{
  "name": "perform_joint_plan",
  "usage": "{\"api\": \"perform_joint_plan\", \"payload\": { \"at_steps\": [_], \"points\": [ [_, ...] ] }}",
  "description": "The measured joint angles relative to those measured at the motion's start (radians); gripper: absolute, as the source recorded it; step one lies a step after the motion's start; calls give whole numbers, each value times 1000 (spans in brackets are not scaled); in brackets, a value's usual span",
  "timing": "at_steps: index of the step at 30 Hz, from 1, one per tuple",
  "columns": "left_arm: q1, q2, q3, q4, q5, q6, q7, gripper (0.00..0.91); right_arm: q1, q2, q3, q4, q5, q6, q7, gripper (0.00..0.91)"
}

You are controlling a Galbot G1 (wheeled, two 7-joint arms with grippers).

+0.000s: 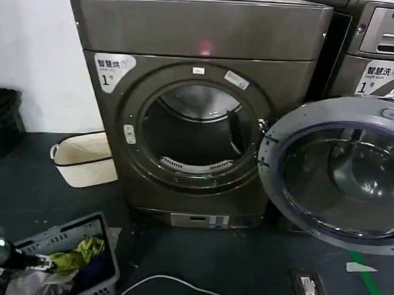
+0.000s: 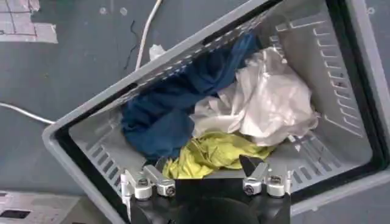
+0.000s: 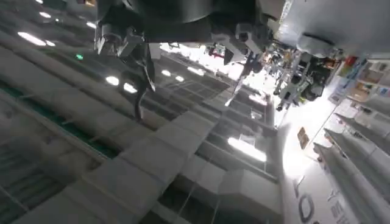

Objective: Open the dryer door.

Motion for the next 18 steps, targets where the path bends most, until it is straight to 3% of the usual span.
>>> {"api": "perform_joint_plan", "payload": {
  "at_steps": [11, 18],
  "points": [
    [3, 36, -1, -3, -7, 0, -1, 907, 3, 11, -5, -10, 1, 32, -11, 907],
    [2, 41, -2, 0, -6, 0, -1, 907, 6, 12, 0, -16, 4, 16, -7, 907]
  ]
}}
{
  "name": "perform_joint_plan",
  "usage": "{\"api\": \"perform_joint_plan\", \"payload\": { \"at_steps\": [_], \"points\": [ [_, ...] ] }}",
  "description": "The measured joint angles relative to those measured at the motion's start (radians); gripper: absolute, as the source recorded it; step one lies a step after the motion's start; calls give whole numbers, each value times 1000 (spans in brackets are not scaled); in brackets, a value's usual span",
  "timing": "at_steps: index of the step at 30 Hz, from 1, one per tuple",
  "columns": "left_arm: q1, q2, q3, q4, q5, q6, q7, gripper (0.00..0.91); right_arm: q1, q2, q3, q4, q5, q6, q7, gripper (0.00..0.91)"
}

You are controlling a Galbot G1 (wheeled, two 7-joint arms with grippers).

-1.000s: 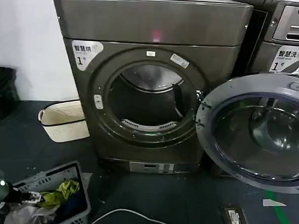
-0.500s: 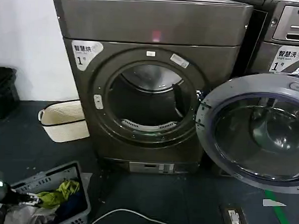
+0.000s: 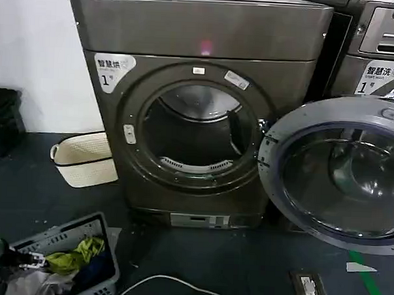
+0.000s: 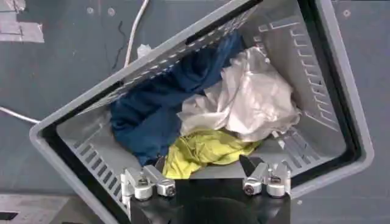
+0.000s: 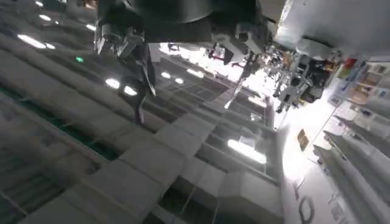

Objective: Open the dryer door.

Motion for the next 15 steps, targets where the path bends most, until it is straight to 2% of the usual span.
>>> {"api": "perform_joint_plan", "payload": {
  "at_steps": [15],
  "points": [
    [5, -4, 1, 9, 5, 0, 1, 907, 8, 1, -4, 6, -3, -4, 1, 907]
  ]
}}
